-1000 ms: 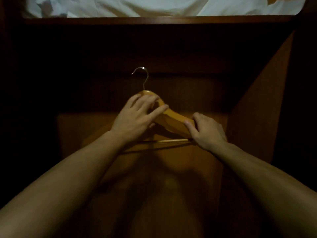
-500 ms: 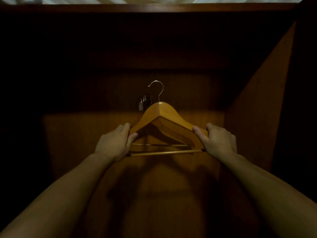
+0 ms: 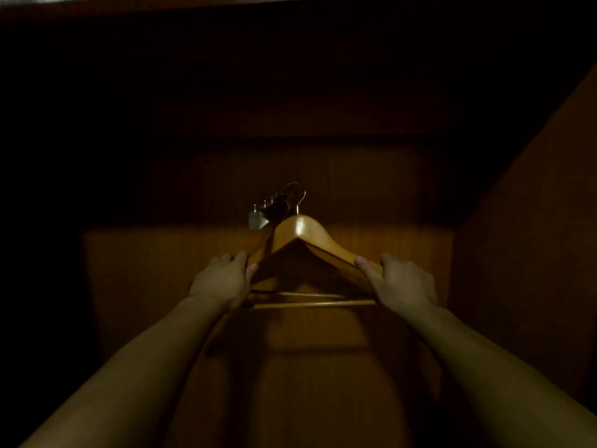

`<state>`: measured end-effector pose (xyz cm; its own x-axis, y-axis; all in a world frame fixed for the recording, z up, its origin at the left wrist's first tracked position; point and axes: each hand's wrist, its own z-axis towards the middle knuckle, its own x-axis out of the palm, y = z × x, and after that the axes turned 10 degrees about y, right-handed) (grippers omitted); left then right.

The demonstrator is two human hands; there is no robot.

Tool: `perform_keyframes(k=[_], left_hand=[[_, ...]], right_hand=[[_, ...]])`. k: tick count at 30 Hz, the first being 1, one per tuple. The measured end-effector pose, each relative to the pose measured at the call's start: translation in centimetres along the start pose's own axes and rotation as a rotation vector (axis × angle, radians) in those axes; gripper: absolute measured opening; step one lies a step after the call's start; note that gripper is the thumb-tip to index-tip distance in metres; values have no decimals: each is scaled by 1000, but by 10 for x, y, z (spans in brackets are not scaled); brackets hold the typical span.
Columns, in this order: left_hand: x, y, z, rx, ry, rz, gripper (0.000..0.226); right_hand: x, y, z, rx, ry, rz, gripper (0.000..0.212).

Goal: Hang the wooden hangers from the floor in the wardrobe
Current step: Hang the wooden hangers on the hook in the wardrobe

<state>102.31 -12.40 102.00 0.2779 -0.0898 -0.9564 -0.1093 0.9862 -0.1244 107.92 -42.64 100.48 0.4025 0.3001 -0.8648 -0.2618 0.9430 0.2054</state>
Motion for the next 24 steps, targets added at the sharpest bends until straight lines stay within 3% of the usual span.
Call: perform_keyframes(k=[10, 24], left_hand=[[18, 13, 30, -94, -47, -29, 41], [42, 23, 55, -177, 26, -22, 43]], right_hand=[[29, 12, 31, -45, 30, 31, 64], [57, 19, 51, -77, 116, 29, 58]])
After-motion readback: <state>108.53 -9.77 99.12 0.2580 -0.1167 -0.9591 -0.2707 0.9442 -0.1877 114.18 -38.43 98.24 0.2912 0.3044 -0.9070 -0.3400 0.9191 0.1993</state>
